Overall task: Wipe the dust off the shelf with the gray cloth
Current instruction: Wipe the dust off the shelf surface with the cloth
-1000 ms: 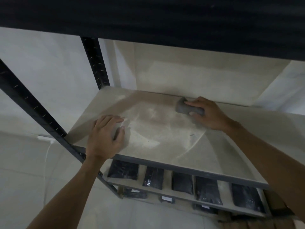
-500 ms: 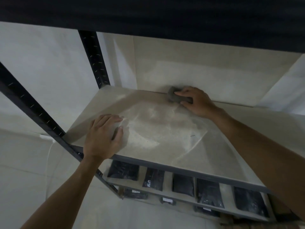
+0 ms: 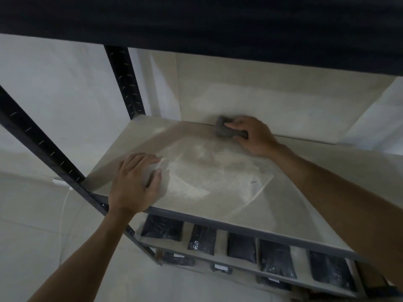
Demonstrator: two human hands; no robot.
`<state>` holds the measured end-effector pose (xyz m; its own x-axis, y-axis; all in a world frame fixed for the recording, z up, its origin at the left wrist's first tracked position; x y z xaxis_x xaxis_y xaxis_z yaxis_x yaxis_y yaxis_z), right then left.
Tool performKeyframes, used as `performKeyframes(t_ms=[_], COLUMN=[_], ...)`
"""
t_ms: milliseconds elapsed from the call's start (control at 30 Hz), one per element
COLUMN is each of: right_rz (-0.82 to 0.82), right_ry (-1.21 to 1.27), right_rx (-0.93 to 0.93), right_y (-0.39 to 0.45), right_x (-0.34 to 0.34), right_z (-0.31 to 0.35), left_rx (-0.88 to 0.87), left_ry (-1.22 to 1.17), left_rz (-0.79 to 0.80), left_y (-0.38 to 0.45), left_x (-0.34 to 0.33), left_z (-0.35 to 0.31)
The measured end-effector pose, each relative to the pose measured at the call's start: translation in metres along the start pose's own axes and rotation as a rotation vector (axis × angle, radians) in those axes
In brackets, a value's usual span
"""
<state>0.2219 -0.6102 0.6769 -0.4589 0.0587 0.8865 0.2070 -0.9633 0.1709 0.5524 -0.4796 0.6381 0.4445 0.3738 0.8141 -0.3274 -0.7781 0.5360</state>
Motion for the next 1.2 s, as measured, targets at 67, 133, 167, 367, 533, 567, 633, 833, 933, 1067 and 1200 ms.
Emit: performKeyframes(t_ms=[67,133,167,367,533,567,633,833,933,1067,1200], right_rz=[0.015,0.12,0.205,0.141,0.105,0.096,0.078,0.261,0.157,-0.028,0.145], right_ry=[0.027,0.077,0.113,0.223,0.146,0.145,0.147,0.27,0.352,0.243,0.074], right_rx=[0.0,0.049,0.073,0.074,0.059,0.034,0.043,0.12,0.07,0.153,0.197], right_y=[-0.012,-0.025,-0.032,-0.009,0.02,0.018,0.01,-0.029,-0.001,0.052,0.066], right_x=[-0.003,0.0,0.003,0.014,-0.01,-0.015,-0.019,-0.015,-0.002,-0.015,-0.049], right_z=[0.001,0.004,0.007,0.016,0.02,0.019,0.021,0.029,0.034,0.056,0.073], left_rx=[-0.005,-0.01,-0.011,-0.018,-0.013,-0.013,-0.008,0.001,0.018,0.041,0.055], left_ry=[0.011,0.01,0.006,0.009,0.03,0.034,0.034,0.007,-0.003,-0.017,-0.019], left_rz=[0.0,-0.006,-0.013,-0.008,0.01,0.007,-0.006,-0.015,-0.012,-0.012,-0.018], left_y=[-0.001,-0.001,-0.001,0.0,0.0,0.0,-0.001,0.0,0.001,0.0,-0.001], left_x=[-0.001,-0.001,-0.001,0.001,0.001,0.001,0.001,0.003,0.004,0.003,0.002], left_z=[0.0,0.0,0.0,-0.001,-0.001,-0.001,-0.001,-0.005,-0.005,-0.004,-0.001])
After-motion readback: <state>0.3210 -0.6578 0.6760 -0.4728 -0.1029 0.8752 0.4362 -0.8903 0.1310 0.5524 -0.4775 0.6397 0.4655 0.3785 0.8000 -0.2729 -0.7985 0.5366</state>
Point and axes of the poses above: each hand's wrist, its own y-axis towards the middle knuckle, its own x-axis out of the back of the hand, z = x × y, the point moved 3 cm from there along y, towards the middle knuckle, and after that the axes turned 14 degrees about -x, right-handed, at the moved point
